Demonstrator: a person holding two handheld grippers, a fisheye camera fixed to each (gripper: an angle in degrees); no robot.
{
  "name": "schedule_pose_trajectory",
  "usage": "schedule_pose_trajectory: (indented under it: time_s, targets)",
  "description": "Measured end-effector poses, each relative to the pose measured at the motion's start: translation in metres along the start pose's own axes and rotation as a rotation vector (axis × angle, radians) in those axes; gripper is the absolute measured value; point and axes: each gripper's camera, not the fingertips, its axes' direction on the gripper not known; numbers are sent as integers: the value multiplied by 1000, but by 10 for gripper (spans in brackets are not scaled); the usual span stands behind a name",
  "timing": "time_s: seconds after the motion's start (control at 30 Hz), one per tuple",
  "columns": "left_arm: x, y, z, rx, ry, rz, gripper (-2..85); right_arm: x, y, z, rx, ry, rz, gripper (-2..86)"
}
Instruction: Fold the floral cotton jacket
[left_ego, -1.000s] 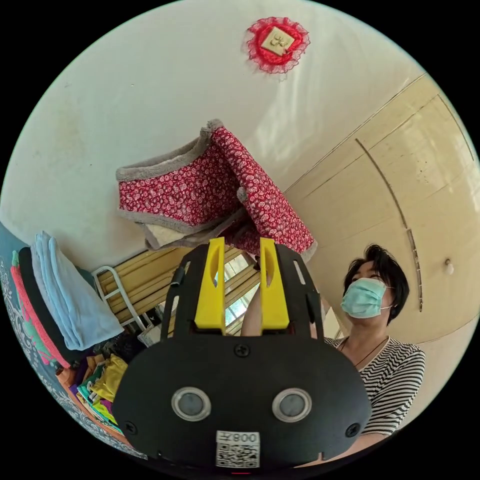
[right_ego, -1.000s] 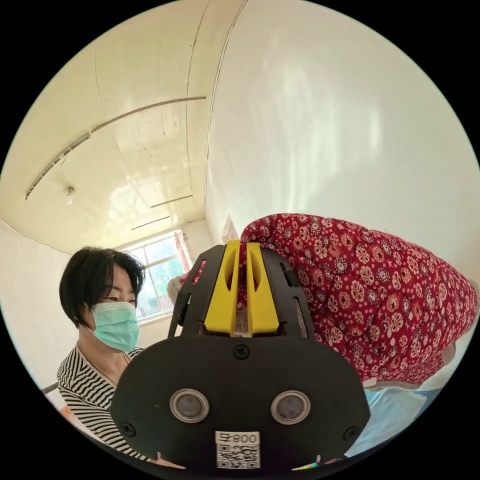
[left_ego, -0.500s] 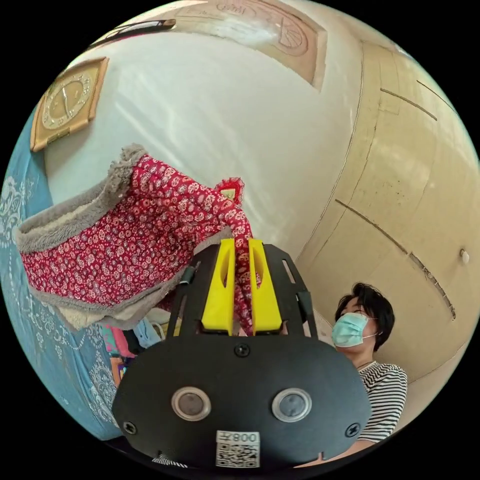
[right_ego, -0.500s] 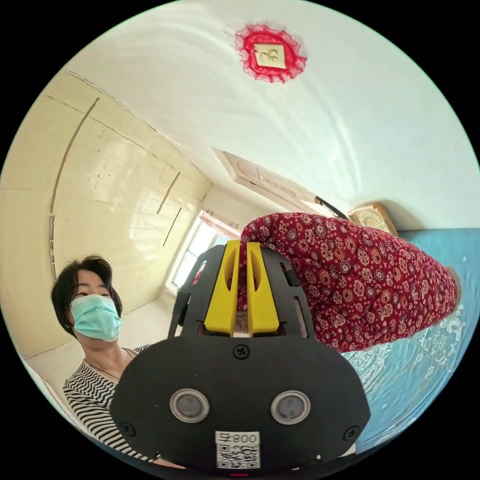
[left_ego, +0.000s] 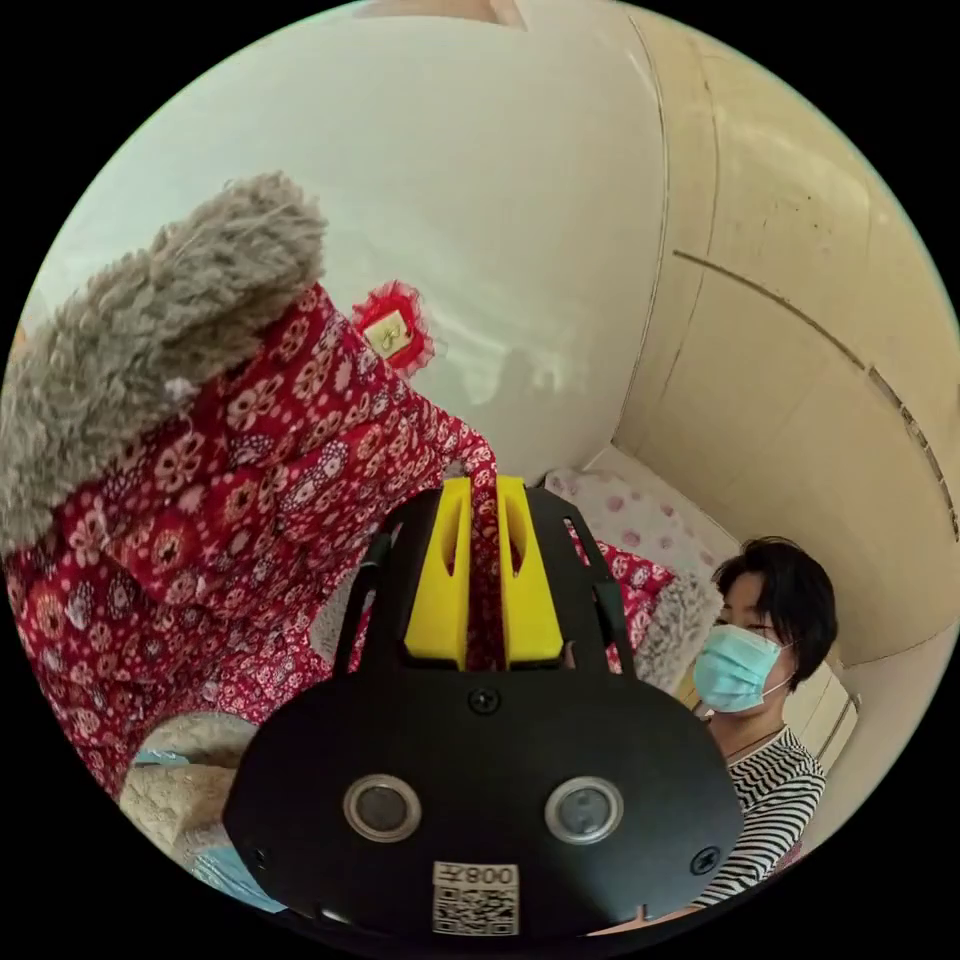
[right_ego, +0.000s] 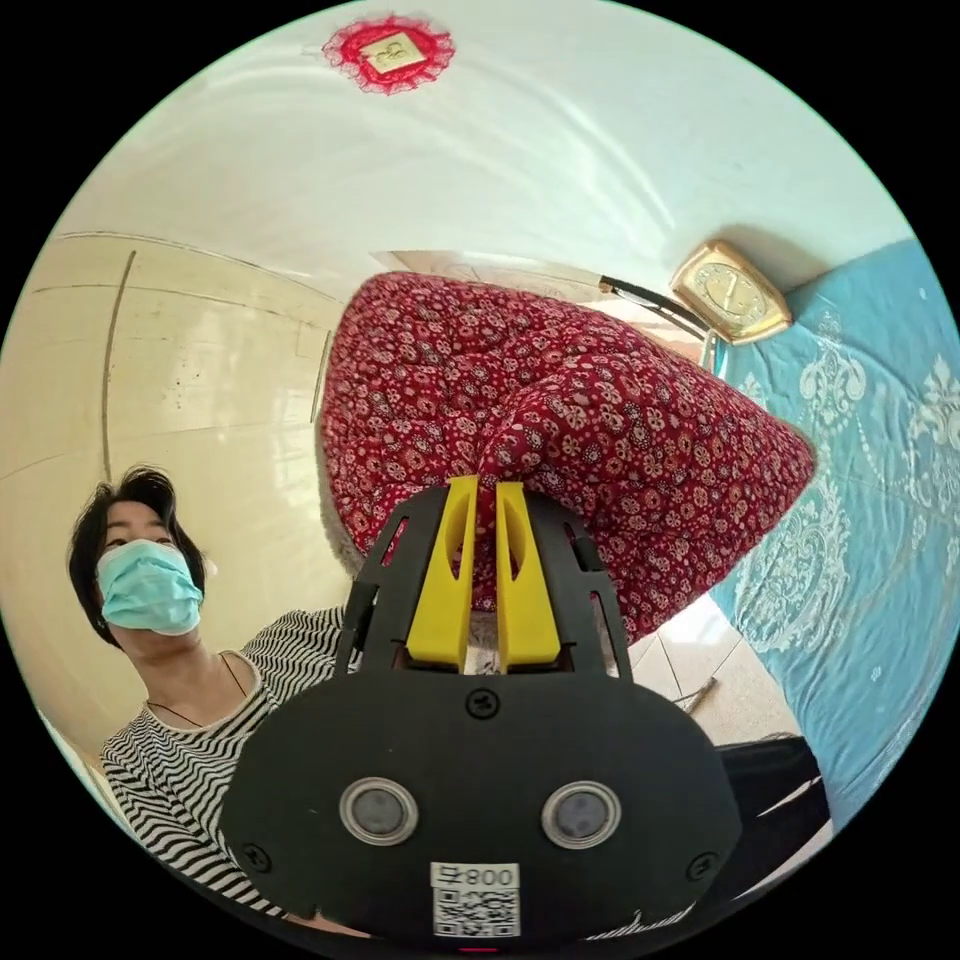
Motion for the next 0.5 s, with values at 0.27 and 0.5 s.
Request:
schedule_pose_trajectory:
  time_s: [0.27,0.5]
  targets:
    - [-171,151,165,-745,-424,-258,38,164,101,-71,68,812,485,8]
    - [-247,238,47,-696,-474,-531,37,206,123,-38,0,1005,656,1]
